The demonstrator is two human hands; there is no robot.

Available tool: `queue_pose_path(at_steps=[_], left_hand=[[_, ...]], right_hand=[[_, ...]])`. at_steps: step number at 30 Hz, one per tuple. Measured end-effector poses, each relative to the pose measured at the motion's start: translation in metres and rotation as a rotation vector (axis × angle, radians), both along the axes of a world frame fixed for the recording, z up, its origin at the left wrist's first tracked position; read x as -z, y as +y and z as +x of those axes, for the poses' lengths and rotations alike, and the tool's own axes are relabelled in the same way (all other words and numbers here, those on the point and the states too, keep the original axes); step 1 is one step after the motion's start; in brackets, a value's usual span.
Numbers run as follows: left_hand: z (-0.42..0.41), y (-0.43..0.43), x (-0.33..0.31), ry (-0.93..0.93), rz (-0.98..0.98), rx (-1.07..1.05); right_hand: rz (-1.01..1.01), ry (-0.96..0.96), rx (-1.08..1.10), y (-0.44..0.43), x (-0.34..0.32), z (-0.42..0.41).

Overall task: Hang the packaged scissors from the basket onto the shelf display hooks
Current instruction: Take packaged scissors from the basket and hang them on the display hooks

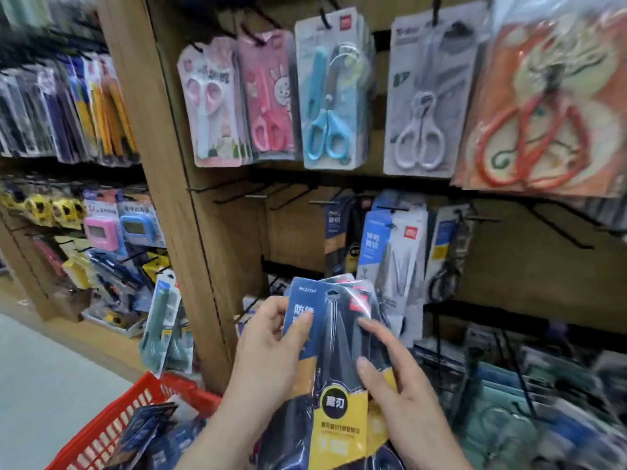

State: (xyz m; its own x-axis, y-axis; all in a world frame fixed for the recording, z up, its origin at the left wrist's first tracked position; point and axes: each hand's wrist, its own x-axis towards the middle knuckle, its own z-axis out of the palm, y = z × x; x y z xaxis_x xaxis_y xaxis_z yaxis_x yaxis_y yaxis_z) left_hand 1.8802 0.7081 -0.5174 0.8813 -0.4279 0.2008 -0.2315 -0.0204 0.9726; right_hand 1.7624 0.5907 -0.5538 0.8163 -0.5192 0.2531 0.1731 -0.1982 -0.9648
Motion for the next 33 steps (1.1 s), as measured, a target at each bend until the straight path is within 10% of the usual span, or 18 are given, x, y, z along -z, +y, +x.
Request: queue_pose_path(at_steps=[19, 33], left_hand=[[0.041, -0.028, -0.042, 0.090, -0.182, 0.127], [0.101, -0.080, -0.050, -0.028, -0.144, 0.022]], right_hand=[[-0.113, 0.027, 0.477, -0.041, -0.003, 0.004], [-0.215, -0.007, 0.406, -0.045, 0.009, 0.014]])
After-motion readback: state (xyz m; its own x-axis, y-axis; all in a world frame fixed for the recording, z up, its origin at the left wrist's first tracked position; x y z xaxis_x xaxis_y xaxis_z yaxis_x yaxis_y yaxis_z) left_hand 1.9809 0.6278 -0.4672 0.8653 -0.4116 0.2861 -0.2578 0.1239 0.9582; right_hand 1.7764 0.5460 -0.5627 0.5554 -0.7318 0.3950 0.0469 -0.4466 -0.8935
